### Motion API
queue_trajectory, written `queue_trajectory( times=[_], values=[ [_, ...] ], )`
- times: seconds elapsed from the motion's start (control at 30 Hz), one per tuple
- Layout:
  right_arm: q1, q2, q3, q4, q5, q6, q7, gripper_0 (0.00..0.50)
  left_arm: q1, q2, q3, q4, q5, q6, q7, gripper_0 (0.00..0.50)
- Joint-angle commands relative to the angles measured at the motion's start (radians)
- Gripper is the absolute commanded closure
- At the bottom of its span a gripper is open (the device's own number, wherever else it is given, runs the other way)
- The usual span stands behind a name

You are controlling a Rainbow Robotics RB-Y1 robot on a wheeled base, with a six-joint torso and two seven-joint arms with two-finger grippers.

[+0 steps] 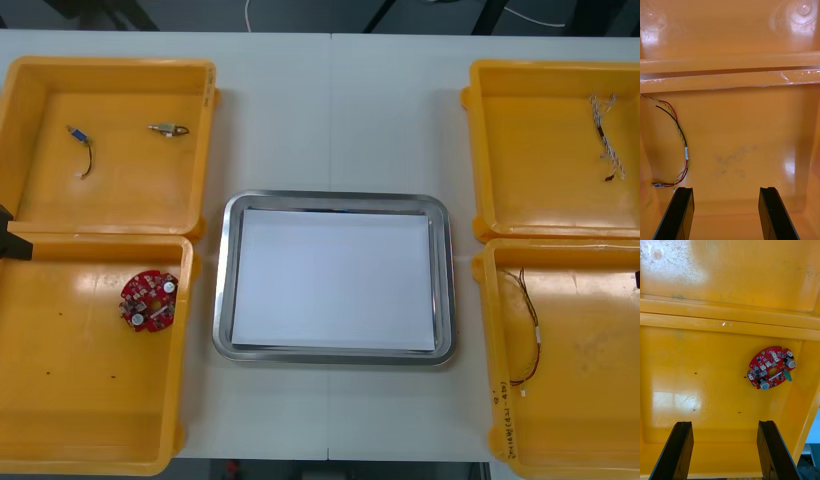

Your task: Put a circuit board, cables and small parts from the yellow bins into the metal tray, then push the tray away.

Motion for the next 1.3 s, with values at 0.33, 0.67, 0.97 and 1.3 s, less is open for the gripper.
queue_trajectory(
  times=[0.33,0.67,0.97,1.3],
  values=[
    [0.014,-0.039,-0.033,-0.025,0.004,0.007,0.024,0.000,0.016,0.045,0.031,-0.021,0.008,-0.009,-0.079,0.000],
    [0.014,-0.039,-0.033,-0.025,0.004,0.007,0.024,0.000,0.016,0.045,0.031,-0.021,0.008,-0.009,-0.079,0.000],
    [0.014,-0.039,-0.033,-0.025,0.004,0.007,0.024,0.000,0.016,0.045,0.031,-0.021,0.008,-0.009,-0.079,0.000],
    [0.014,-0.039,-0.033,-0.025,0.004,0.007,0.024,0.000,0.016,0.045,0.031,-0.021,0.008,-0.009,-0.079,0.000]
  ],
)
